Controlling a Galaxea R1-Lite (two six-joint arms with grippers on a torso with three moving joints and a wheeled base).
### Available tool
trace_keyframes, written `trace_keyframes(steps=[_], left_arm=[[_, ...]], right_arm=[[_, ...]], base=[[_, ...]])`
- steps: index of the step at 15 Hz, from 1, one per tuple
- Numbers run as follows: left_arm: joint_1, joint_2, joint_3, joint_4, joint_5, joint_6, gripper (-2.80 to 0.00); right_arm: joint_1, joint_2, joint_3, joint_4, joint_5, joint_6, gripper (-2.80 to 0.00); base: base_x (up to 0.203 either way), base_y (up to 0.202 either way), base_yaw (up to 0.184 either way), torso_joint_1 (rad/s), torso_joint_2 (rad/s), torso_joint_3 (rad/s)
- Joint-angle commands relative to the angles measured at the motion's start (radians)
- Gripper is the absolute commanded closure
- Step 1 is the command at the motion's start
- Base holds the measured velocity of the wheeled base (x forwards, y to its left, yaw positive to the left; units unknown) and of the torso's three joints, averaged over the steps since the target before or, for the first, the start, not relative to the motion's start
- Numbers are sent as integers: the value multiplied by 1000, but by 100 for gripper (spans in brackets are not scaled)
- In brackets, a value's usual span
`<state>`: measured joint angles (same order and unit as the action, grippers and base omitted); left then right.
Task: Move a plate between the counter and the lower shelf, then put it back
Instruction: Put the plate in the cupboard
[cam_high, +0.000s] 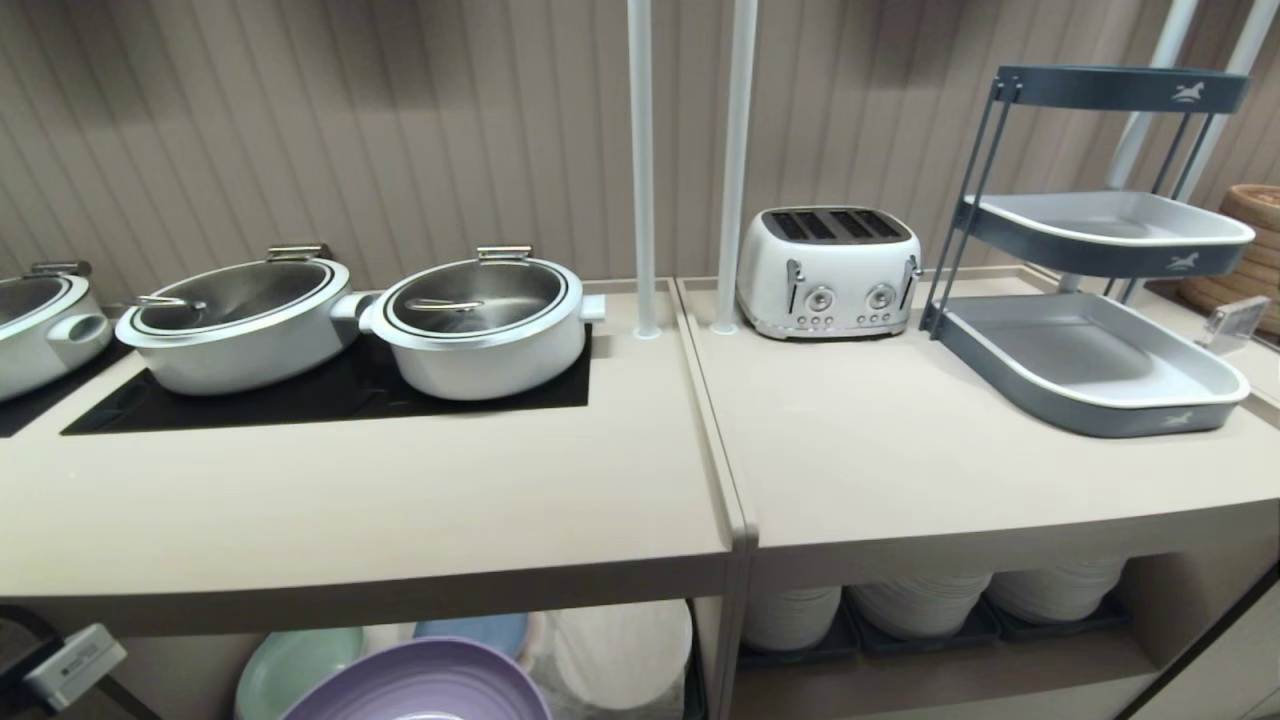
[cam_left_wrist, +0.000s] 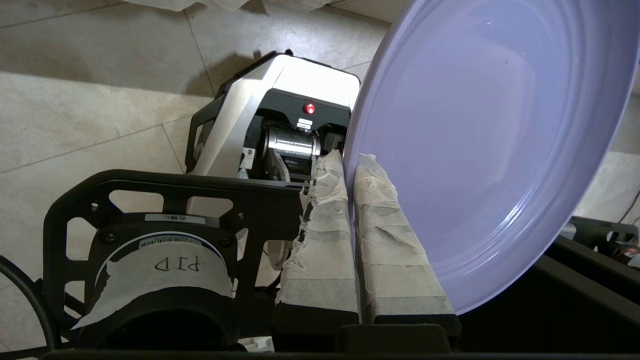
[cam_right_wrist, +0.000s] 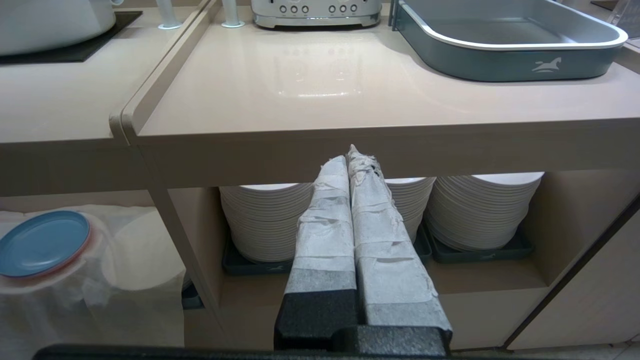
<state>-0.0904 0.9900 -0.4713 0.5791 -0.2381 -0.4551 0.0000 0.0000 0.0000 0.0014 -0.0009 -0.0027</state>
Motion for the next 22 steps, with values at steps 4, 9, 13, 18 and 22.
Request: trace_keyframes(steps=[4,9,13,18,22], left_arm=[[-6,6,-3,1,-1,-5,0],[-3,1,3,3,-3,-6,0],[-5,-2,3,5,-3,-8,0],[-4,-2,5,4,-3,-8,0],[-3,-1,3,4,-3,-8,0]], right_arm=[[0,0,0,0,-1,0,0],[-1,0,0,0,-1,0,0],[-1,0,0,0,-1,1,0],[0,0,0,0,1,1,0],[0,0,0,0,-1,1,0]], base=[[0,0,0,0,0,0],[0,0,0,0,0,0],[0,0,0,0,0,0],[0,0,0,-104,230,123],[0,0,0,-135,301,154]])
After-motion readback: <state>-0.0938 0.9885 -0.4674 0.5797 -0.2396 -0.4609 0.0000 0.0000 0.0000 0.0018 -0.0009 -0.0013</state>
